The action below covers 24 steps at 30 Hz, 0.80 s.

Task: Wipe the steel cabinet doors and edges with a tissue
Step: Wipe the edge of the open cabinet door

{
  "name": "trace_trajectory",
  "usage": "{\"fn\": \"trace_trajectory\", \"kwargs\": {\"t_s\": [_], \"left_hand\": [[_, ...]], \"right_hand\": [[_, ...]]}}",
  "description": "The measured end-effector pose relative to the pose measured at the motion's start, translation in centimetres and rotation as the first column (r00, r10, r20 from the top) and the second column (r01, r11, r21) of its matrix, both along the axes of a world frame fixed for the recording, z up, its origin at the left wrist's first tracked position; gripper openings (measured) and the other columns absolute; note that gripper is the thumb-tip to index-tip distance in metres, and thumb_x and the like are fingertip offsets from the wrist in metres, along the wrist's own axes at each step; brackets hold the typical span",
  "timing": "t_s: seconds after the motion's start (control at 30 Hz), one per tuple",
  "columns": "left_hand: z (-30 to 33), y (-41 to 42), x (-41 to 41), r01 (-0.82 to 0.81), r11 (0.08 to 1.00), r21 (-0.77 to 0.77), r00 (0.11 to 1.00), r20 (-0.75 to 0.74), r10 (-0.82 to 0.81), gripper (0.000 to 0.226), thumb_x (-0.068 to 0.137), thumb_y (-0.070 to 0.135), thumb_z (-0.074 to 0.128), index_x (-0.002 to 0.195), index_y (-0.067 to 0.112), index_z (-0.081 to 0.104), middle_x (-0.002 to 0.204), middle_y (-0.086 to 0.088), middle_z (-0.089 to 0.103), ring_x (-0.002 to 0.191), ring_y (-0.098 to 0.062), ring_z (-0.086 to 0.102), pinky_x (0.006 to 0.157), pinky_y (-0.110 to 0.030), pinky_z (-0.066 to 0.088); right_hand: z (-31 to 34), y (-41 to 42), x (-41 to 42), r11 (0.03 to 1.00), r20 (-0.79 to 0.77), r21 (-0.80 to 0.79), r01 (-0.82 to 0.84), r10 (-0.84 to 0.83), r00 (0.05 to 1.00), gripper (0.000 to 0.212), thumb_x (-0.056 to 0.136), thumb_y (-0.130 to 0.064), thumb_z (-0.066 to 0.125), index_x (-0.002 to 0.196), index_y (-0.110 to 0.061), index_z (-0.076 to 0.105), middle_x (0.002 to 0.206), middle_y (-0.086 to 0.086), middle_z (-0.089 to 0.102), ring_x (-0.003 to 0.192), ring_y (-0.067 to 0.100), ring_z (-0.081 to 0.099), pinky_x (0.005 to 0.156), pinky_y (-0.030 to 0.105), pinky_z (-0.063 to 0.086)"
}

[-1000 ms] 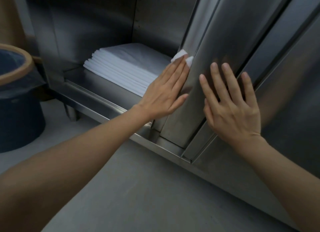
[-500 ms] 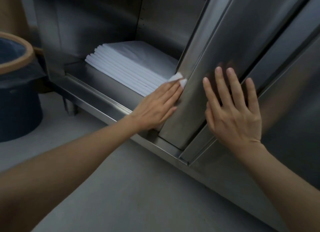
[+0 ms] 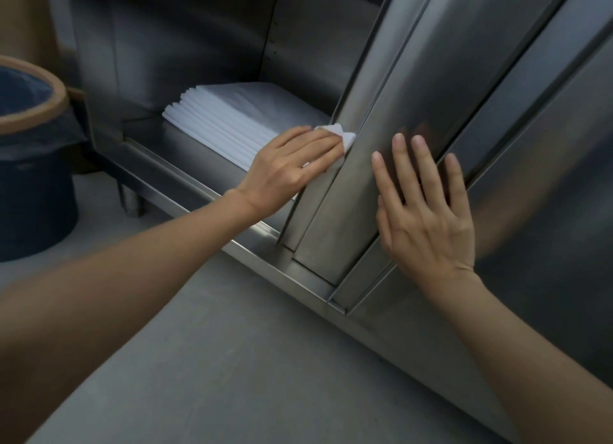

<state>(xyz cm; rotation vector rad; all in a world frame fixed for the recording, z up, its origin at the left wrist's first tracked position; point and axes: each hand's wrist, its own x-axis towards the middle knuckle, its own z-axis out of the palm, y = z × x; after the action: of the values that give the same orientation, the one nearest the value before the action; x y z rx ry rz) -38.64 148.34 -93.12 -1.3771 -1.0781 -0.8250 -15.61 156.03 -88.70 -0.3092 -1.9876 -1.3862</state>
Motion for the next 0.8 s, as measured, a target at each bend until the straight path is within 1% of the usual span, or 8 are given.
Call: {"fn": "trace_trajectory", "kwargs": {"t_s": [0.07, 0.13, 0.2, 0.3, 0.43, 0.53, 0.7, 0.8], "left_hand": [[-0.8, -0.3, 0.2, 0.002, 1.000, 0.019, 1.000, 0.030, -0.002, 0.023, 0.090, -0.008, 0.067, 0.112, -0.002, 0.072, 0.103, -0.017, 0.071, 0.094, -0.031, 0.069, 0.083, -0.038, 0.056], [-1.9, -0.6, 0.2, -0.018, 1.000, 0.015, 0.993, 0.113, 0.017, 0.025, 0.089, -0.003, 0.071, 0.113, -0.001, 0.072, 0.100, -0.016, 0.071, 0.088, -0.030, 0.069, 0.076, -0.038, 0.057], [-2.6, -0.9, 0.2, -0.012, 1.000, -0.020, 0.966, 0.257, 0.016, 0.026, 0.090, 0.005, 0.072, 0.116, 0.002, 0.071, 0.102, -0.016, 0.070, 0.088, -0.028, 0.068, 0.070, -0.037, 0.057], [-2.4, -1.6, 1.0, 0.083, 0.996, -0.036, 0.864, 0.500, -0.054, 0.030, 0.089, 0.015, 0.069, 0.116, 0.003, 0.069, 0.104, -0.014, 0.066, 0.090, -0.023, 0.062, 0.065, -0.037, 0.056], [-1.6, -2.8, 2.4, 0.141, 0.990, 0.014, 0.721, 0.684, -0.112, 0.034, 0.083, 0.012, 0.077, 0.114, 0.000, 0.068, 0.104, -0.013, 0.066, 0.092, -0.016, 0.059, 0.071, -0.033, 0.056], [-1.4, -4.8, 2.9, 0.197, 0.980, 0.010, 0.653, 0.745, -0.138, 0.040, 0.084, 0.014, 0.078, 0.118, -0.001, 0.065, 0.106, -0.012, 0.067, 0.092, -0.020, 0.064, 0.077, -0.036, 0.057], [-2.3, -9.2, 4.4, 0.179, 0.980, -0.082, 0.561, 0.827, -0.033, 0.044, 0.086, 0.024, 0.076, 0.121, 0.000, 0.065, 0.108, -0.009, 0.067, 0.094, -0.017, 0.065, 0.082, -0.025, 0.055], [-4.2, -11.0, 6.1, 0.145, 0.978, -0.153, 0.511, 0.858, 0.059, 0.041, 0.088, 0.028, 0.074, 0.118, 0.001, 0.066, 0.106, -0.009, 0.068, 0.092, -0.016, 0.065, 0.081, -0.028, 0.055]], "right_hand": [[0.0, 0.0, -0.1, 1.000, -0.002, 0.000, -0.004, 0.004, 1.000, 0.055, 0.100, -0.024, 0.043, 0.154, -0.012, 0.035, 0.158, 0.014, 0.033, 0.147, 0.030, 0.030, 0.120, 0.048, 0.020], [0.0, 0.0, -0.1, 1.000, -0.007, 0.008, -0.010, 0.010, 1.000, 0.055, 0.100, -0.024, 0.044, 0.153, -0.011, 0.036, 0.158, 0.014, 0.034, 0.147, 0.030, 0.031, 0.120, 0.048, 0.022], [0.0, 0.0, -0.1, 1.000, -0.007, 0.010, -0.012, 0.012, 1.000, 0.055, 0.100, -0.024, 0.043, 0.153, -0.011, 0.036, 0.158, 0.015, 0.034, 0.147, 0.030, 0.031, 0.120, 0.048, 0.021], [0.0, 0.1, 0.0, 1.000, 0.000, -0.004, -0.006, 0.006, 1.000, 0.055, 0.101, -0.024, 0.043, 0.154, -0.011, 0.034, 0.158, 0.015, 0.033, 0.147, 0.031, 0.029, 0.120, 0.049, 0.020], [0.0, 0.1, 0.1, 1.000, 0.002, -0.015, -0.008, 0.008, 1.000, 0.056, 0.101, -0.024, 0.044, 0.154, -0.010, 0.033, 0.159, 0.016, 0.032, 0.148, 0.031, 0.027, 0.120, 0.049, 0.021], [-0.2, 0.1, 0.0, 0.999, 0.015, -0.039, -0.022, 0.023, 1.000, 0.057, 0.102, -0.024, 0.042, 0.155, -0.010, 0.029, 0.159, 0.017, 0.030, 0.148, 0.032, 0.026, 0.121, 0.049, 0.019], [0.1, -0.1, 0.4, 0.986, 0.011, -0.133, -0.105, 0.107, 0.994, 0.053, 0.103, -0.022, 0.041, 0.154, -0.011, 0.032, 0.158, 0.018, 0.031, 0.148, 0.032, 0.027, 0.121, 0.047, 0.011], [0.0, -1.1, 0.6, 0.966, -0.038, -0.184, -0.184, 0.180, 0.983, 0.048, 0.102, -0.018, 0.042, 0.149, -0.011, 0.043, 0.155, 0.018, 0.038, 0.145, 0.033, 0.034, 0.120, 0.049, 0.015]]}}
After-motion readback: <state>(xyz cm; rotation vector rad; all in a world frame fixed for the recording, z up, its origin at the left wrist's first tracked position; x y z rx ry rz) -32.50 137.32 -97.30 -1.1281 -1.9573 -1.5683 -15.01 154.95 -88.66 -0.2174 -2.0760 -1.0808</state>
